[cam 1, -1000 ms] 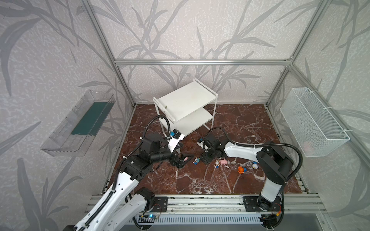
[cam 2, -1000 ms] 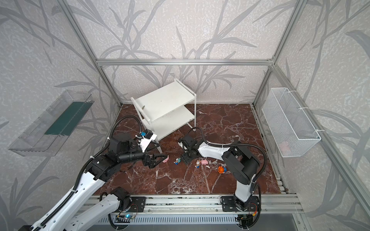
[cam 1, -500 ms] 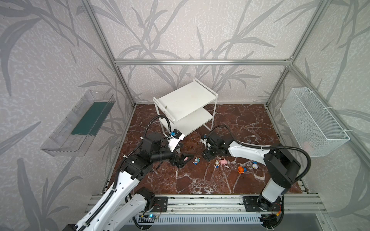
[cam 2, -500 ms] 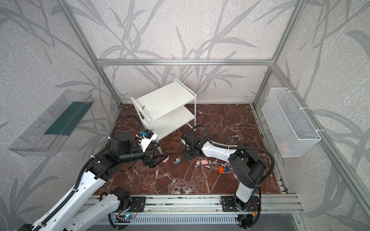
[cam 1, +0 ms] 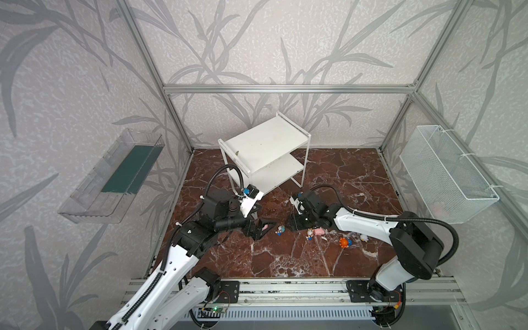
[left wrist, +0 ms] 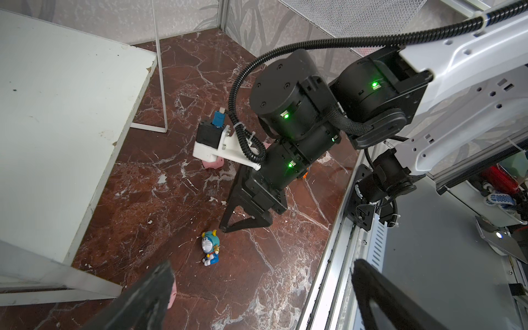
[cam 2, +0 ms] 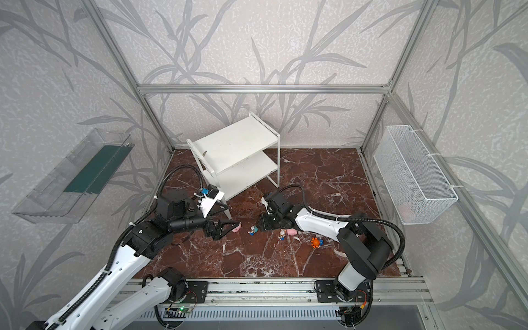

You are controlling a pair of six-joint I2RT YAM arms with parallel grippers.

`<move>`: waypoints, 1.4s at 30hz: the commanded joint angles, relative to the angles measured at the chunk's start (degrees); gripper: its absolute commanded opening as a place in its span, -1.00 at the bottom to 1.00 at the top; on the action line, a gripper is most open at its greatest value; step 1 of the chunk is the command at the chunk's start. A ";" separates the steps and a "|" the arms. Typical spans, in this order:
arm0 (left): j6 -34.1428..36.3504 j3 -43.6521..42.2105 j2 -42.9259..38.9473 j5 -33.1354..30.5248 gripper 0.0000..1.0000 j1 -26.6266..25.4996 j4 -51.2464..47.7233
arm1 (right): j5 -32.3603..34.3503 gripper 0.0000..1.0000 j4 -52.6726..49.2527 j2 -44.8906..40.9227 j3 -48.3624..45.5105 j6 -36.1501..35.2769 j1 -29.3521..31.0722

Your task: Place and organize the plastic toys onto the shelf

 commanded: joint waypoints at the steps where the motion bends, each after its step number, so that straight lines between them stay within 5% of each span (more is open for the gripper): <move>1: 0.89 0.00 -1.14 0.35 0.98 0.07 0.68 | -4.15 0.21 4.34 2.96 0.99 5.15 0.80; 14: 0.84 -0.25 -1.97 -0.01 0.99 0.10 0.78 | -8.48 0.18 9.39 11.85 6.59 5.00 3.09; 21: 0.82 -0.37 -2.29 -0.14 0.98 0.07 0.87 | -4.52 0.15 5.98 12.37 6.70 2.68 3.57; 42: 0.78 -0.59 -2.46 -0.24 0.99 0.11 0.96 | 2.16 -0.39 -1.94 14.35 10.50 -3.06 7.04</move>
